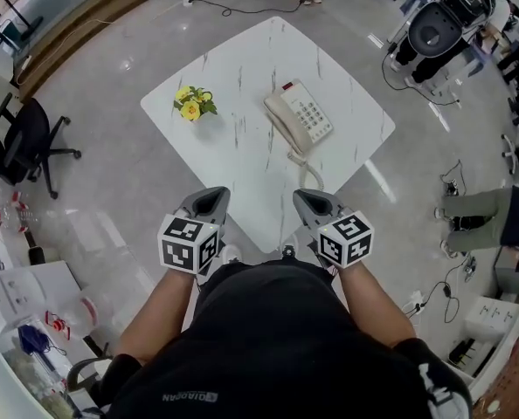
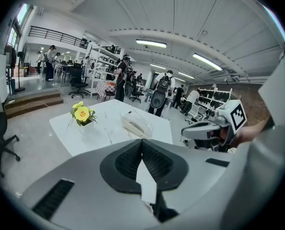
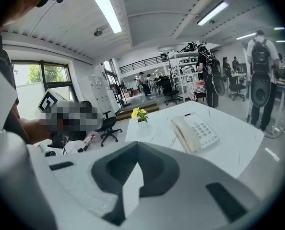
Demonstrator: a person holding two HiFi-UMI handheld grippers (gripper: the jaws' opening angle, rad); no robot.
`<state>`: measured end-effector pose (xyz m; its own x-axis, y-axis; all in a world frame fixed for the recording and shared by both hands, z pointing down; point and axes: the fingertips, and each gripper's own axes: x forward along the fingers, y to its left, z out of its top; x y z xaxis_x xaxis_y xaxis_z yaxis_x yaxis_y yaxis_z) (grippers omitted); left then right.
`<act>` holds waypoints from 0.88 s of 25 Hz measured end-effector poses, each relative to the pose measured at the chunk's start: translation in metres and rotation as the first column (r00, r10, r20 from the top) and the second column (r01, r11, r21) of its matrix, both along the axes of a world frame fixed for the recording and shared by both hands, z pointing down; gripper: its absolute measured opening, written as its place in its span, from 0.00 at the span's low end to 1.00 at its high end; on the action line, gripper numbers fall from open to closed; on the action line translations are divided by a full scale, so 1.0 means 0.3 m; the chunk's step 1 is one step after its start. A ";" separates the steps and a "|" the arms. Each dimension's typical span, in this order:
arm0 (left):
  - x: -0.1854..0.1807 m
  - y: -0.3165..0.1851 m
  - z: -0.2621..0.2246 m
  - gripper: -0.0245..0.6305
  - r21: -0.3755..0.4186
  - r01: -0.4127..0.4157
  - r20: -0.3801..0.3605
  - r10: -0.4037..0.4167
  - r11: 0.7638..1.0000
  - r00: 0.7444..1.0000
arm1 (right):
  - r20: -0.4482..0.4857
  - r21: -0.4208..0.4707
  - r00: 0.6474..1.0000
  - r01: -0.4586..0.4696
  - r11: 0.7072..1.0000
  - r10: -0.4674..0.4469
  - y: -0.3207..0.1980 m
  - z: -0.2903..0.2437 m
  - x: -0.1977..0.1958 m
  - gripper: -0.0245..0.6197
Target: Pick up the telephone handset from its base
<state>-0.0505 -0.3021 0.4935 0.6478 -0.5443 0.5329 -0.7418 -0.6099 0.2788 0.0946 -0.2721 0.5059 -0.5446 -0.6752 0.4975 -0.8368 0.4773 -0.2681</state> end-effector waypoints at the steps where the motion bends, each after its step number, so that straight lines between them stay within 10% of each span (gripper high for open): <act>1: 0.005 0.002 0.001 0.04 -0.001 0.007 0.004 -0.007 1.000 1.000 | 0.002 0.002 1.000 0.007 1.000 -0.007 -0.009 -0.001 0.007 0.04; 22: 0.058 0.007 -0.004 0.04 0.006 0.117 0.034 -0.117 0.993 0.993 | 0.017 0.027 0.995 0.098 0.995 -0.098 -0.091 -0.009 0.081 0.04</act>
<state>-0.0331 -0.3000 0.4922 0.5610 -0.6174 0.5515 -0.8171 -0.5198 0.2493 0.1188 -0.2993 0.5032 -0.6176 -0.6307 0.4699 -0.7807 0.5638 -0.2694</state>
